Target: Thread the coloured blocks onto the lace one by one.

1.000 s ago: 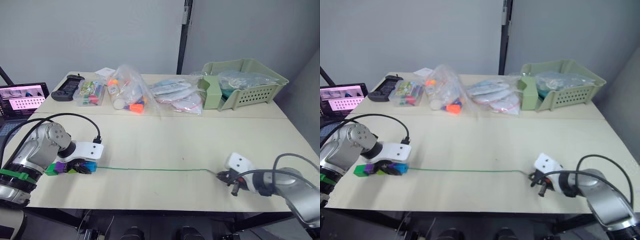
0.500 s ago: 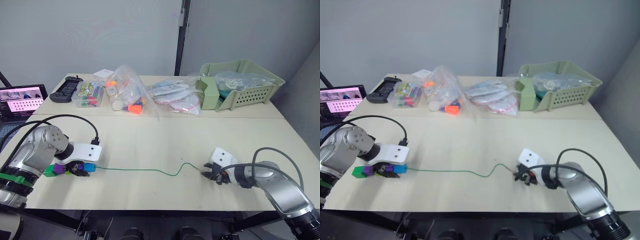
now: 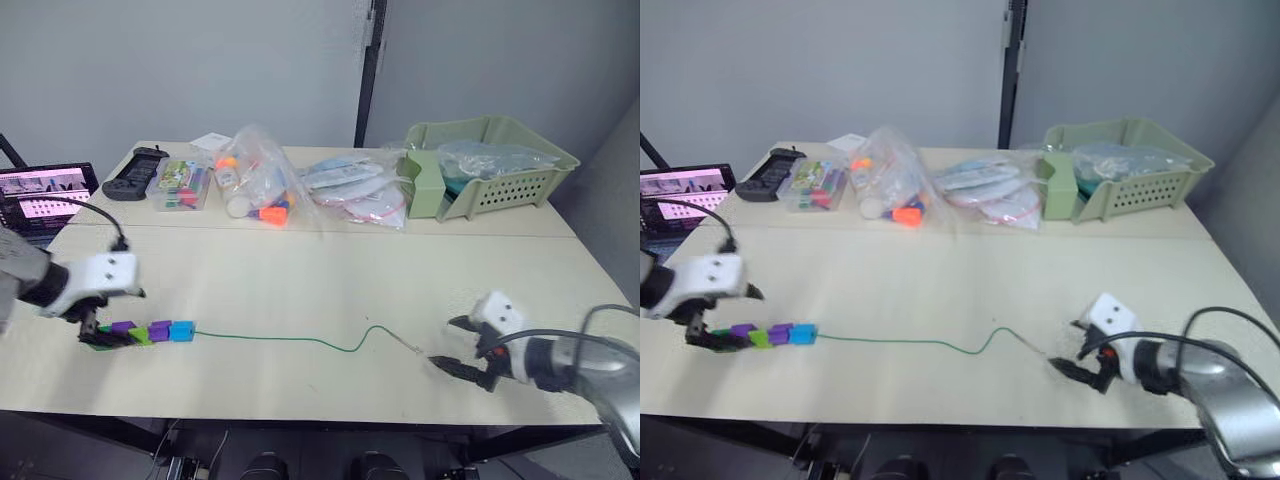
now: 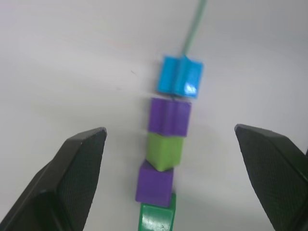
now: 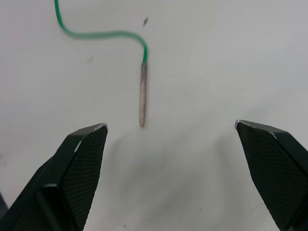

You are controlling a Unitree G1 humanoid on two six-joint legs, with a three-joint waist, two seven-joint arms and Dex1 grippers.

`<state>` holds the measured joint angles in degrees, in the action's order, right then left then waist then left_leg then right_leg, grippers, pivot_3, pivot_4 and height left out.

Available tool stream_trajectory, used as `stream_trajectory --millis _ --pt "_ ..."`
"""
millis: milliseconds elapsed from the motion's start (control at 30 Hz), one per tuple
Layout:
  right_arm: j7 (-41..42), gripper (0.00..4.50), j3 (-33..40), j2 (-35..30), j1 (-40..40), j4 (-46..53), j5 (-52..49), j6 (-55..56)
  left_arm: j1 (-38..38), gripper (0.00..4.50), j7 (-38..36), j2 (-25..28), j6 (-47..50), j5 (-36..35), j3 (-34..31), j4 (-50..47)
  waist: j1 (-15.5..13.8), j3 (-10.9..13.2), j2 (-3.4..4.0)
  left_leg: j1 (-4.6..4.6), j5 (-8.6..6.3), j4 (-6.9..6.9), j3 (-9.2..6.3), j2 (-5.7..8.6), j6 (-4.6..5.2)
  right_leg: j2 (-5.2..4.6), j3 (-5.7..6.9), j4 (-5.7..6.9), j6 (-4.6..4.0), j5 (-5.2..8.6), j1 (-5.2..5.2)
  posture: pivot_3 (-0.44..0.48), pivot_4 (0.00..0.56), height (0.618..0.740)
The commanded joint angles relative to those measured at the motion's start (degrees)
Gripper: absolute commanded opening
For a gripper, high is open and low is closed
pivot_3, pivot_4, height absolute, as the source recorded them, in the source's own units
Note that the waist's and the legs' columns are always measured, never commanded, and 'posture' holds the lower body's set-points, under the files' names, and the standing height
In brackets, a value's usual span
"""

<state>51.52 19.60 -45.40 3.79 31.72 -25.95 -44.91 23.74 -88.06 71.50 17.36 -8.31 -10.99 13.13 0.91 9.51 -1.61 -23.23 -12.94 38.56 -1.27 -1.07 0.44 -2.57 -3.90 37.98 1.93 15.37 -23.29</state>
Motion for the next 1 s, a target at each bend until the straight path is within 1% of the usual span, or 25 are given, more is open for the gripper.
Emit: stream_trajectory --millis 33,100,133,167,233,367,500,633,767,1000 --pt "-1.0 4.49 7.3 1.1 2.4 3.9 -5.2 -1.5 -3.9 4.50 4.1 -2.0 4.1 -5.7 -9.8 1.7 0.0 0.0 0.01 0.04 0.00 -0.01 0.01 0.00 0.00 -0.01 -0.01 0.01 0.01 0.00 0.04 0.000 0.150 0.740" --pt "-1.8 4.49 10.7 2.5 4.9 4.5 -7.2 -2.1 -10.9 4.50 5.9 -5.2 5.3 -7.9 -16.0 0.6 0.0 0.0 0.06 0.09 0.00 -0.04 0.02 -0.04 -0.01 -0.04 -0.03 0.00 0.00 0.00 0.06 0.000 0.150 0.740" --pt "-2.3 4.49 12.4 3.5 6.2 4.5 -8.2 -2.0 -14.9 4.50 7.4 -7.7 3.2 -8.4 -19.1 -0.1 0.1 0.0 0.07 0.15 0.00 -0.15 0.03 -0.08 -0.01 -0.08 -0.06 -0.01 -0.04 -0.03 0.06 0.000 0.150 0.740" --pt "-3.0 4.49 13.5 4.5 7.3 3.9 -8.5 -1.2 -18.5 4.50 8.5 -9.6 1.8 -8.6 -20.9 -0.2 0.2 0.0 0.06 0.24 0.00 -0.26 0.06 -0.10 -0.01 -0.11 -0.07 -0.04 -0.07 -0.03 0.09 0.000 0.150 0.740" --pt "-3.3 4.49 14.1 5.6 9.8 2.7 -7.9 0.7 -22.6 4.50 10.2 -12.3 1.2 -9.7 -23.2 1.3 0.2 0.0 0.00 0.29 -0.01 -0.35 0.05 -0.20 -0.02 -0.10 -0.10 -0.06 -0.11 -0.03 0.08 0.000 0.150 0.740" --pt "-3.5 4.49 13.7 8.2 13.1 -1.5 -5.8 6.2 -27.3 4.50 13.3 -16.5 -5.3 -10.8 -26.6 6.6 -0.1 0.0 -0.31 0.34 -0.01 -0.35 0.10 -0.38 -0.04 -0.02 -0.05 -0.15 -0.21 -0.06 0.13 0.000 0.150 0.740" --pt "-2.5 4.49 12.6 8.8 15.9 -5.2 -4.2 11.6 -29.9 4.50 14.5 -17.0 -5.8 -12.6 -28.2 7.4 -0.4 0.0 -0.31 0.34 -0.02 -0.35 0.11 -0.46 -0.05 -0.09 -0.04 -0.36 -0.24 -0.07 0.19 0.000 0.150 0.740" --pt "-1.7 4.49 11.8 8.8 17.2 -9.3 -2.6 15.9 -33.1 4.50 15.0 -17.2 -6.4 -13.3 -28.8 7.8 0.0 0.0 -0.28 0.42 -0.05 -0.44 0.11 -0.59 -0.09 -0.08 -0.11 -0.38 -0.31 -0.08 0.15 0.000 0.150 0.740" --pt "-1.2 4.49 11.0 8.5 17.2 -12.5 -2.0 18.3 -34.9 4.50 15.5 -16.9 -6.3 -14.2 -29.7 9.1 0.1 0.0 -0.28 0.52 -0.06 -0.60 0.31 -0.65 -0.11 -0.02 -0.13 -0.39 -0.40 -0.04 0.13 0.000 0.150 0.740" --pt "-1.2 4.49 10.0 7.7 16.4 -15.5 -1.7 20.2 -36.7 4.50 15.4 -15.0 -6.7 -14.7 -31.1 11.0 0.2 0.0 -0.28 0.62 -0.07 -0.72 0.76 -0.72 -0.13 -0.02 -0.22 -0.40 -0.47 0.00 0.12 0.000 0.150 0.740"
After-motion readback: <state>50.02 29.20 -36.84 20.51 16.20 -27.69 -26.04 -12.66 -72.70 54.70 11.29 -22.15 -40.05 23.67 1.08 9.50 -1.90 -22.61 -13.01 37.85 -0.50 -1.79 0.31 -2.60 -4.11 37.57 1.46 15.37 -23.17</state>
